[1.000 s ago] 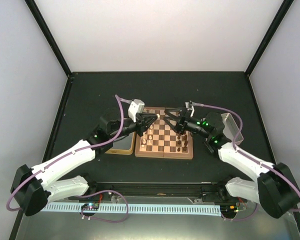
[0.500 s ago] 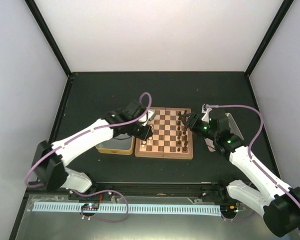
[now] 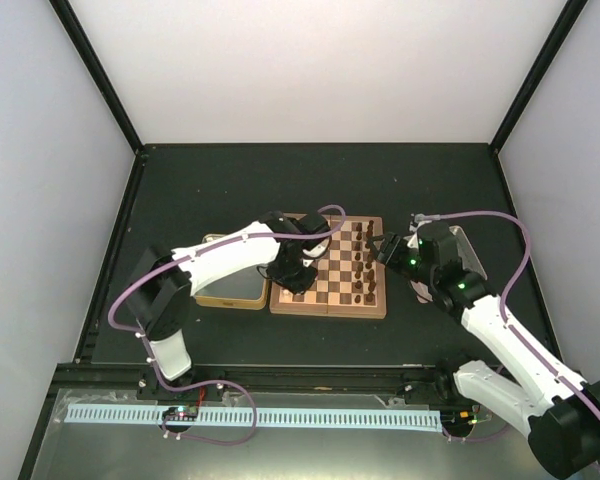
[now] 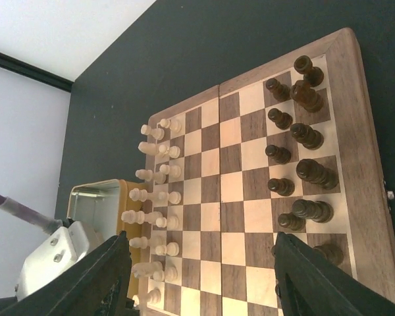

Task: Set up the chess pieces on the board
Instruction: Place the chess piece on the chessboard.

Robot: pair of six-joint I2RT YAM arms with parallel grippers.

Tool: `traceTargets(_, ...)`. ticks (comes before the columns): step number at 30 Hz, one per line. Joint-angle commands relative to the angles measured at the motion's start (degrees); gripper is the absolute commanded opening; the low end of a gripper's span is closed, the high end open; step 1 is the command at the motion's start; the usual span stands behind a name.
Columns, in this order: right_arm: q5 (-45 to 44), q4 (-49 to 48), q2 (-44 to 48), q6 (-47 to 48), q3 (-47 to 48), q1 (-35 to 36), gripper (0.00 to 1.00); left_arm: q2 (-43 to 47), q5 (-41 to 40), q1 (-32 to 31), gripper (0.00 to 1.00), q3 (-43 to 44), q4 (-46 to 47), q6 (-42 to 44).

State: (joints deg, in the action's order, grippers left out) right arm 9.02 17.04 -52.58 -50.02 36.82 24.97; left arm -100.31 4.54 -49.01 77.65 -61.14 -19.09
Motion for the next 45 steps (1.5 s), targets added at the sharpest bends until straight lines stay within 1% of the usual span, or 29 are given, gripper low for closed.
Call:
traceTargets(1,-2.30,1.27,1.50,1.65,0.18,-0.36,0.60,-3.10,-1.28,-0.98,0.06,3.59,-3.94,0.87)
traceTargets(14,-9.09,5.14,7.57,1.26,0.01,-0.44,0.60,-8.85,-2.43,-1.38,0.07,5.85,-3.55,1.73)
traceTargets(21,-9.19,5.70,7.93,1.16,0.07,-0.44,0.61,-10.70,-3.19,-1.37,0.08,6.30,-2.98,2.35)
traceTargets(31,-9.30,6.25,8.71,0.81,0.23,-0.45,0.60,-11.29,-2.90,-1.41,0.17,6.24,-3.41,2.83)
traceTargets(40,-9.52,7.42,10.39,0.47,0.97,-0.44,0.61,-8.84,-2.03,-1.36,0.33,6.83,-3.11,2.83)
traceTargets(45,-9.88,8.29,11.38,0.27,1.15,-0.45,0.61,-7.59,-0.22,-1.37,0.36,6.35,-1.89,2.87)
